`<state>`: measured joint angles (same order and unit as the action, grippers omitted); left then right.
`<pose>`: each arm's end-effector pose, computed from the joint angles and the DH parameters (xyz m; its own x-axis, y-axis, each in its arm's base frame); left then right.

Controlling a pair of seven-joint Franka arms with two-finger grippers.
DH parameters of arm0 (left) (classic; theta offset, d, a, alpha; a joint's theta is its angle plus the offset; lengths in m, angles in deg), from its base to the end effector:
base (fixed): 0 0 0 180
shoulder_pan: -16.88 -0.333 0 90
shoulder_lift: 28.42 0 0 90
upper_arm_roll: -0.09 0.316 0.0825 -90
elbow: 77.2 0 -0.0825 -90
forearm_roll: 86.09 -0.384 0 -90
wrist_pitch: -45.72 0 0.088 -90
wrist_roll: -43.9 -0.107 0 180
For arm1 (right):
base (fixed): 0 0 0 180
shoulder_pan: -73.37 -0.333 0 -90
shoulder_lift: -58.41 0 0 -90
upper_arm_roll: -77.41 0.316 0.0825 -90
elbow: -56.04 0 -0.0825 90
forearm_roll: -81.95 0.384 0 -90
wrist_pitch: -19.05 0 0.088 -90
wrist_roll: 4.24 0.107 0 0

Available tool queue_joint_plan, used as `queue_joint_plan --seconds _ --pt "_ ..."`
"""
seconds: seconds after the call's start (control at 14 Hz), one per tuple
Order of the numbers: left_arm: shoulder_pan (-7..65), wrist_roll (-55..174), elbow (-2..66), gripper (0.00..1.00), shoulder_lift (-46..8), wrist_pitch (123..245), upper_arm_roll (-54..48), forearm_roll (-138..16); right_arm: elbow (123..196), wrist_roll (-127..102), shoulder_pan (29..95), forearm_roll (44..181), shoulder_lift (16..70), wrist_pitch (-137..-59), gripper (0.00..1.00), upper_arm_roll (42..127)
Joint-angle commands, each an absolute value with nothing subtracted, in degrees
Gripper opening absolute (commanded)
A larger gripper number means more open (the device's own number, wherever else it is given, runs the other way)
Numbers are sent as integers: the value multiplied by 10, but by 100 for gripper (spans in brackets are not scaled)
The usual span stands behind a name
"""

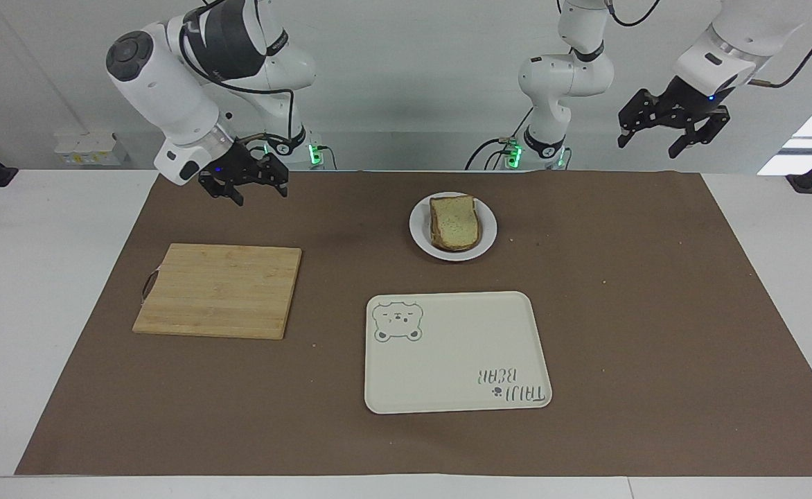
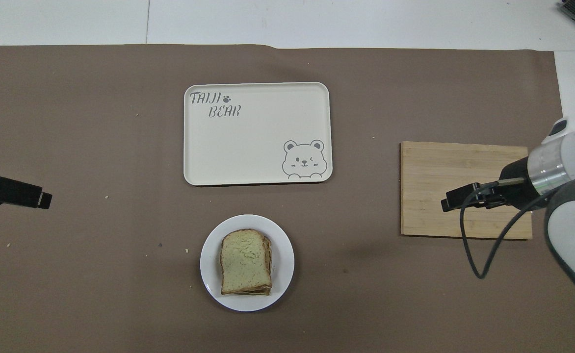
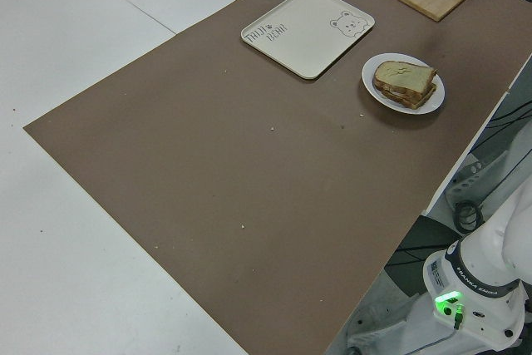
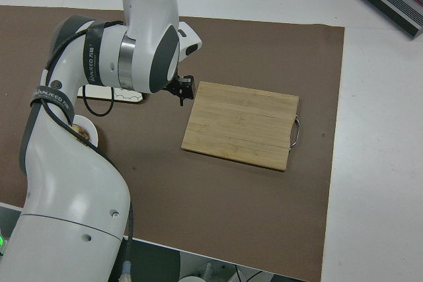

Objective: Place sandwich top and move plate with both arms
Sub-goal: 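Withdraw the right gripper toward the board while the left gripper reaches in, then move the left gripper to the white plate rim and grip it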

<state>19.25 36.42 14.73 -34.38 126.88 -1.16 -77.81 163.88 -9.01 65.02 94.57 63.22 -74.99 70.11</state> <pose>0.5030 -0.0497 0.6523 0.9751 -0.2125 -0.0632 -0.2011 -0.9679 0.1509 0.5188 0.0296 0.5314 0.9865 0.0858 -0.1396 0.0511 -0.9705 -0.2356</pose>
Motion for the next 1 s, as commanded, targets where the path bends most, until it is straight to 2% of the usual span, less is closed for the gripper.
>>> queue_joint_plan --seconds 0.0,0.28,0.78,0.93 --pt "199 370 334 100 -426 1388 -7 -729 1642 -128 692 938 641 -738 100 708" --pt "218 363 457 100 -436 1492 -8 -659 1585 -128 728 910 634 -734 100 708" --pt "237 299 587 100 -444 1590 -8 -514 1533 -92 716 801 623 -742 100 715" --pt "251 257 623 100 -441 1616 -7 -461 1522 -78 717 811 616 -744 100 715"
